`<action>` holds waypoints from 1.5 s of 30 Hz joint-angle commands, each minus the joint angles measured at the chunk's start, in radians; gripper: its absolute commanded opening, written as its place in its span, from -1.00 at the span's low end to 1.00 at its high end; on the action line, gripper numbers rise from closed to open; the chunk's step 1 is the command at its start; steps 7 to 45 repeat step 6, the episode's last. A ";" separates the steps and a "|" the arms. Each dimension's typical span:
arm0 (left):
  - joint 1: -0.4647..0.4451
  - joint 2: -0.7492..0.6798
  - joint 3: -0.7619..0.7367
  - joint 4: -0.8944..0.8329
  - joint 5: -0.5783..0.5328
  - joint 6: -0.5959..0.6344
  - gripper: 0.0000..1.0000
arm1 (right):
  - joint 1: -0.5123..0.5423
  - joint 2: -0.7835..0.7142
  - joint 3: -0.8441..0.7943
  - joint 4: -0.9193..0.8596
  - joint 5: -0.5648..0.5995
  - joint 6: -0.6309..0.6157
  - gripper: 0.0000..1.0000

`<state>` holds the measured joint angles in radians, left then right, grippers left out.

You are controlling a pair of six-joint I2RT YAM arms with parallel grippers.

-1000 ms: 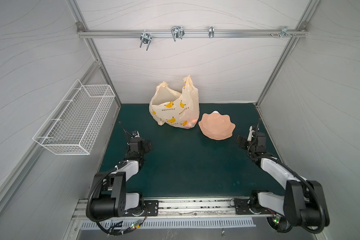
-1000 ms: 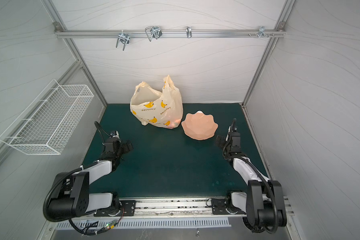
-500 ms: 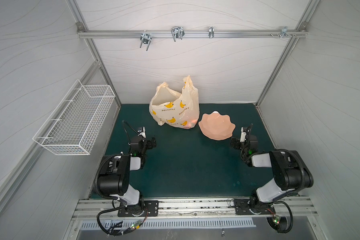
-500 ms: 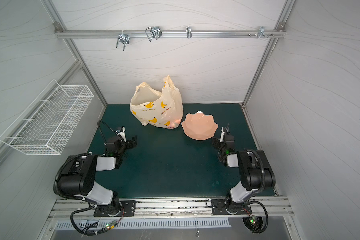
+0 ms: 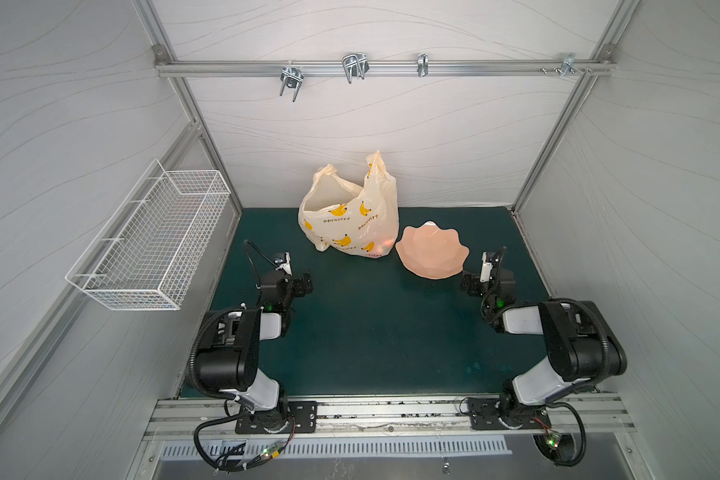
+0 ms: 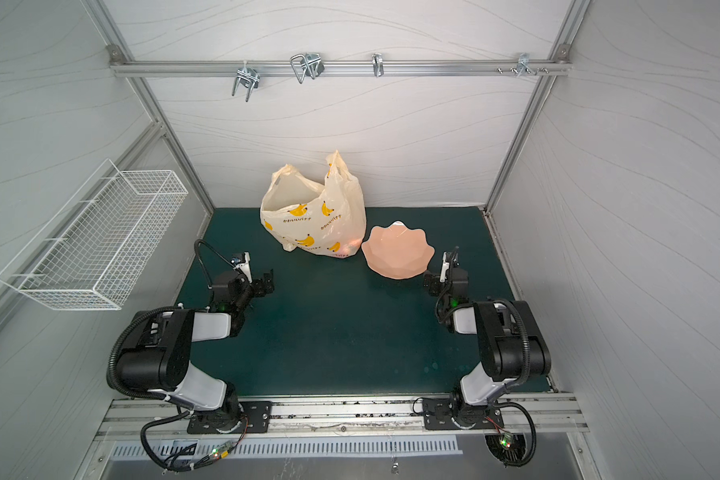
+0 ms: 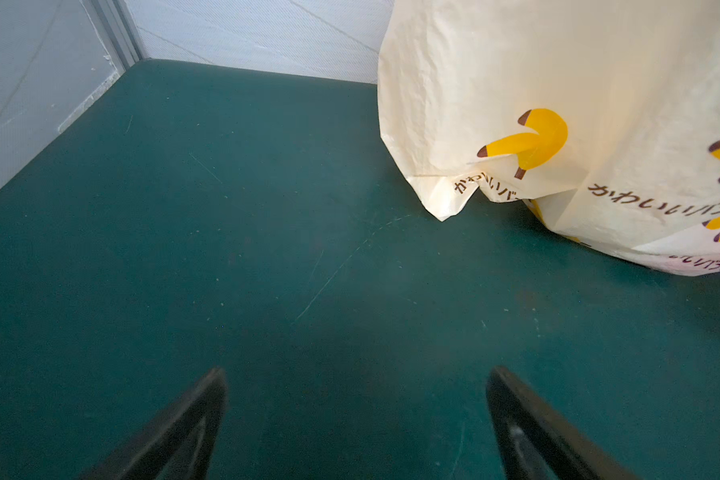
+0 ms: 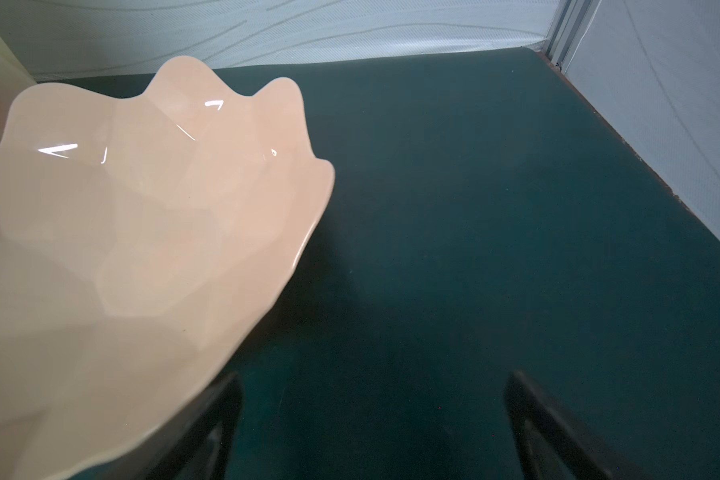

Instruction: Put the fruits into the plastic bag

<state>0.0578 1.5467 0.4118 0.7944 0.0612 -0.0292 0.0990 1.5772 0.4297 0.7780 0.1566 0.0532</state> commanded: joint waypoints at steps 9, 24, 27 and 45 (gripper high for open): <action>0.003 0.004 0.013 0.038 0.008 0.014 0.98 | 0.004 -0.013 0.004 0.023 -0.001 -0.022 0.98; 0.003 0.004 0.013 0.038 0.008 0.014 0.98 | 0.004 -0.013 0.004 0.023 -0.001 -0.022 0.98; 0.003 0.004 0.013 0.038 0.008 0.014 0.98 | 0.004 -0.013 0.004 0.023 -0.001 -0.022 0.98; 0.003 0.004 0.013 0.038 0.008 0.014 0.98 | 0.004 -0.013 0.004 0.023 -0.001 -0.022 0.98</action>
